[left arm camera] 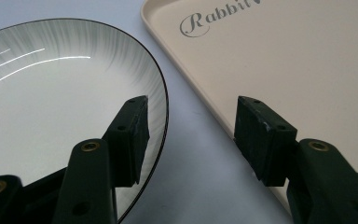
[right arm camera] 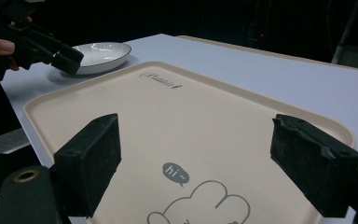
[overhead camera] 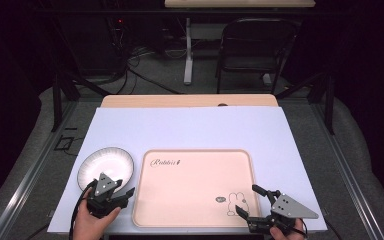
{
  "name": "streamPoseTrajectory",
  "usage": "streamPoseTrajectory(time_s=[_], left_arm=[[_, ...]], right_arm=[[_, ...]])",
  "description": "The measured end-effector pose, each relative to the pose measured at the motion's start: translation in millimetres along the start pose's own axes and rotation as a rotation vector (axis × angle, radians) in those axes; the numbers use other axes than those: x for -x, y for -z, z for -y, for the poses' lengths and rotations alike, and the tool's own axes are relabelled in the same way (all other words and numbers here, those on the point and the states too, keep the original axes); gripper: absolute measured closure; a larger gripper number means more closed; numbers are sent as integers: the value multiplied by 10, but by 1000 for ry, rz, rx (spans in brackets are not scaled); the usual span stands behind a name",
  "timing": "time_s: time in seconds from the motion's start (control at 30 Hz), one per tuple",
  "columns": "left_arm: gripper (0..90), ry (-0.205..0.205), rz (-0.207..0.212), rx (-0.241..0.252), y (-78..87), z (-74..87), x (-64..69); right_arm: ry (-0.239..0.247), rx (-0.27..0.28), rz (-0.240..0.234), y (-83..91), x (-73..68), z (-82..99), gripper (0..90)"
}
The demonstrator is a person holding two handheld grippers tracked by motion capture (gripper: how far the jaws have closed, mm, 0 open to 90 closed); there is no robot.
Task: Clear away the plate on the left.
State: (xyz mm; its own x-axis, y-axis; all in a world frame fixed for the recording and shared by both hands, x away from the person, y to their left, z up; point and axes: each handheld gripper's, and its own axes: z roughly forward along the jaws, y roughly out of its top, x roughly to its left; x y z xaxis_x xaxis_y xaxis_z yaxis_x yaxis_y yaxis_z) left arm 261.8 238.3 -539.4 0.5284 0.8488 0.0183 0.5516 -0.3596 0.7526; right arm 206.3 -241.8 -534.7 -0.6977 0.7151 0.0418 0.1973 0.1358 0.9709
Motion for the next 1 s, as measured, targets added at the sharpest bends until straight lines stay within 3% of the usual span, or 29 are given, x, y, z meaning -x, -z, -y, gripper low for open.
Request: streamPoseTrajectory(time_s=[0.43,0.63,0.77,1.0], left_arm=[[442,18,-2,16,31,-9,-32],[445,63,11,-7,39,-19,-61],[444,76,-6,-4,75,-42,-90],[422,133,-11,-19,138,-106,-191]], right_arm=[[3,0,-1,4,-1,1,154],[3,0,-3,-3,0,0,154],[0,0,-5,-5,-5,0,154],[10,6,-10,-2,-14,0,154]])
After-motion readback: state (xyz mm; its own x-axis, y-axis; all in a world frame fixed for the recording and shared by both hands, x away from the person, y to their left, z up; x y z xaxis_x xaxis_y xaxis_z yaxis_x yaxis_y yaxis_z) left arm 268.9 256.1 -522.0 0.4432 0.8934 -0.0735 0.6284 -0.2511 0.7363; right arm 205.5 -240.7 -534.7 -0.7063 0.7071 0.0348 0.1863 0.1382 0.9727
